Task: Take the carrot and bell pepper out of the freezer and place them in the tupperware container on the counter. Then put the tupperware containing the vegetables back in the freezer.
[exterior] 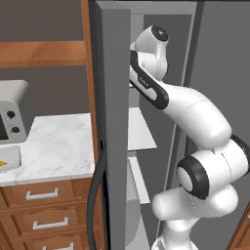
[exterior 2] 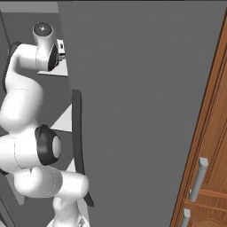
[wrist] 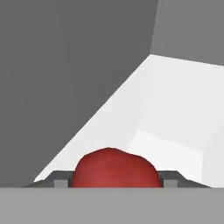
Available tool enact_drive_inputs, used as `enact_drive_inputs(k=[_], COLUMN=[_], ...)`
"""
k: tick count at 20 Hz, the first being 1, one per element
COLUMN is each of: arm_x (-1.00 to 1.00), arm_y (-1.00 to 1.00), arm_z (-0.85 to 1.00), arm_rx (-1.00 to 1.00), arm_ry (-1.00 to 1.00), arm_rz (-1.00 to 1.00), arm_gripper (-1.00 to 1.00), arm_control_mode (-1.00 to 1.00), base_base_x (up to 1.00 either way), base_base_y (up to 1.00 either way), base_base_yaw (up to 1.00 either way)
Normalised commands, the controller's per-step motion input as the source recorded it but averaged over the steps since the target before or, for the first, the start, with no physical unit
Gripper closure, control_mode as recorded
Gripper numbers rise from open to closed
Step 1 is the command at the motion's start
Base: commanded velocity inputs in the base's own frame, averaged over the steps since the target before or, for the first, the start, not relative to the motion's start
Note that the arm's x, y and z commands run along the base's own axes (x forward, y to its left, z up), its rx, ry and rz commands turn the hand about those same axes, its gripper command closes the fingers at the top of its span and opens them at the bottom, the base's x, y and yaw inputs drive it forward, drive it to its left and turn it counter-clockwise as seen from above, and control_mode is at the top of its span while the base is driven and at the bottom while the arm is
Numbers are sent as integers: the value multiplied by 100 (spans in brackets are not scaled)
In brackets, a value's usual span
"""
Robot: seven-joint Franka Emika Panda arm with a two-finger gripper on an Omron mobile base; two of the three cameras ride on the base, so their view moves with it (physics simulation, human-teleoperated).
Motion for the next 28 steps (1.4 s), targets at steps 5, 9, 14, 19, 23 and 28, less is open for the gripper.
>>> enact_drive_inputs(k=[5,9,14,19,23,28], arm_x=[-100,-100,-99,-97,-85,-70], arm_y=[-24,-28,-26,-31,-24,-17], arm_z=[30,27,20,33,34,8], arm_rx=[0,0,0,0,0,-4], arm_ry=[-12,-10,-1,0,0,2], arm_rz=[-5,-5,-2,0,0,-1], arm_gripper=[100,100,100,100,100,100], arm_control_mode=[-100,-100,-100,-100,-100,-100], base_base_x=[0,0,0,0,0,0], base_base_y=[0,0,0,0,0,0], base_base_yaw=[0,0,0,0,0,0])
